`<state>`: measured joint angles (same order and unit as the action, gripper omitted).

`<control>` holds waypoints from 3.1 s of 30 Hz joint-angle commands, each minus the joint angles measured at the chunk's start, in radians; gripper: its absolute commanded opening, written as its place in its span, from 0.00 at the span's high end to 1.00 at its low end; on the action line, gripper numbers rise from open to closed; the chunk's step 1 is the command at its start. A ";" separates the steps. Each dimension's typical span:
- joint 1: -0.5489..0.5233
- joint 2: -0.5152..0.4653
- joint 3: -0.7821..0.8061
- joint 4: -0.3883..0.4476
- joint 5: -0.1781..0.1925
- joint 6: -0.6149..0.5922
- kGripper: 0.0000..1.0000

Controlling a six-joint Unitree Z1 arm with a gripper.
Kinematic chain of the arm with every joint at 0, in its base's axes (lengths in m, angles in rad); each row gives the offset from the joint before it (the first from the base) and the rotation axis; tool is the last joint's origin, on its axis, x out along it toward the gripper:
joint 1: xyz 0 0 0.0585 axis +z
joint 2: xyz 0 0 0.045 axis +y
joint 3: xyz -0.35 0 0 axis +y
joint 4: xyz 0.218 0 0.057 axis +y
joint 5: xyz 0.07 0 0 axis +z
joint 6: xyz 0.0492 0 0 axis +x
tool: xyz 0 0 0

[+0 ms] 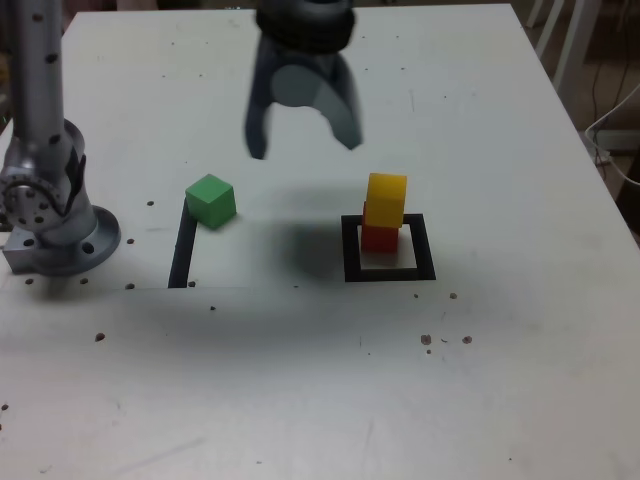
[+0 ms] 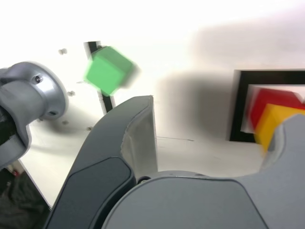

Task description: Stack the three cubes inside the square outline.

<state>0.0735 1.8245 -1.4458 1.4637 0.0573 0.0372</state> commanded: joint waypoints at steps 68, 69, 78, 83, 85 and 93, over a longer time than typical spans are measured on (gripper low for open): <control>0.286 0.006 0.489 -0.300 -0.172 0.017 0.72; 0.286 0.006 0.489 -0.300 -0.172 0.018 0.72; 0.285 0.006 0.490 -0.300 -0.171 0.022 0.72; 0.281 0.005 0.491 -0.304 -0.162 0.023 0.72; 0.275 0.000 0.489 -0.304 -0.156 0.023 0.72; 0.195 -0.054 0.426 -0.274 -0.139 0.019 0.72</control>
<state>0.2861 1.7815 -1.0019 1.1775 -0.0838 0.0580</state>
